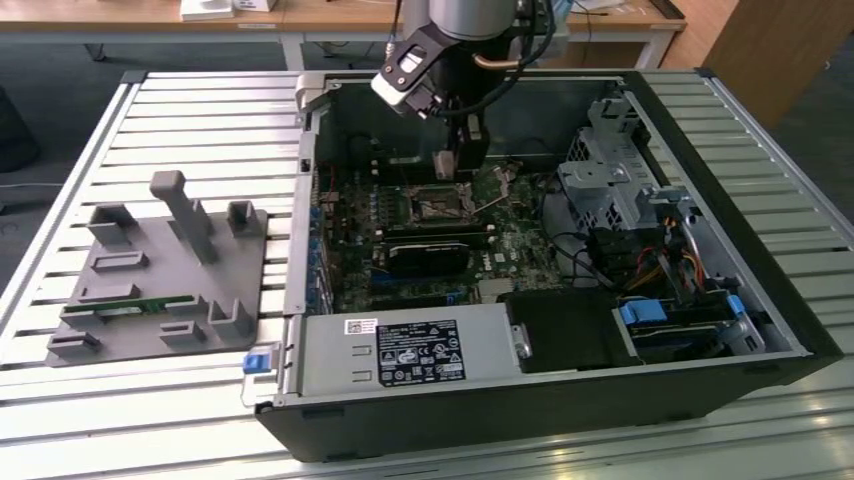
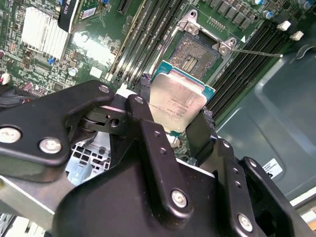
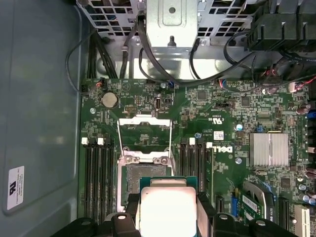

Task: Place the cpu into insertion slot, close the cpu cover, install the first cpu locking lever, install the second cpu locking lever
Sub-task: 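Place the cpu into insertion slot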

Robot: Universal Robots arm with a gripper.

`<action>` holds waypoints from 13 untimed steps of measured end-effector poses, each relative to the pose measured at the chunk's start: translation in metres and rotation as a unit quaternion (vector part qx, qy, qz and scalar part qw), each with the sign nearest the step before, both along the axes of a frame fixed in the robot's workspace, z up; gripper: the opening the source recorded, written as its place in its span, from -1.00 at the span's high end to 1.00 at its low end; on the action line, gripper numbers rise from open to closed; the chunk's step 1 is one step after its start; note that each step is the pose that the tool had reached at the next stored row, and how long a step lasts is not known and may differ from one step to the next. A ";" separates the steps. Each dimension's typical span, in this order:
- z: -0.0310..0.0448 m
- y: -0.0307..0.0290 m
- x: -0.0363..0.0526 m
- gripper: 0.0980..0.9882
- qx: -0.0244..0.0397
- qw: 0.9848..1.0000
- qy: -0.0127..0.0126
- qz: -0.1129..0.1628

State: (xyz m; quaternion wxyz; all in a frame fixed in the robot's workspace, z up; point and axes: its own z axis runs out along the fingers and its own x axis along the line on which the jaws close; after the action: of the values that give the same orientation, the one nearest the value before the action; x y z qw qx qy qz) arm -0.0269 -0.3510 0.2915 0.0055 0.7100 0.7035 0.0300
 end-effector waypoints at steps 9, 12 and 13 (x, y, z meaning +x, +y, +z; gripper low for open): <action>-0.0026 0.0006 0.0000 0.01 0.000 1.000 0.000 0.000; -0.0038 0.0012 0.0000 0.01 0.000 1.000 0.000 0.000; -0.0041 0.0013 0.0000 0.01 0.000 1.000 0.000 0.000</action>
State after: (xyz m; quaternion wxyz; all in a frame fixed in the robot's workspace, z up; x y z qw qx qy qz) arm -0.0269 -0.3497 0.2874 0.0054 0.7100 0.7035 0.0300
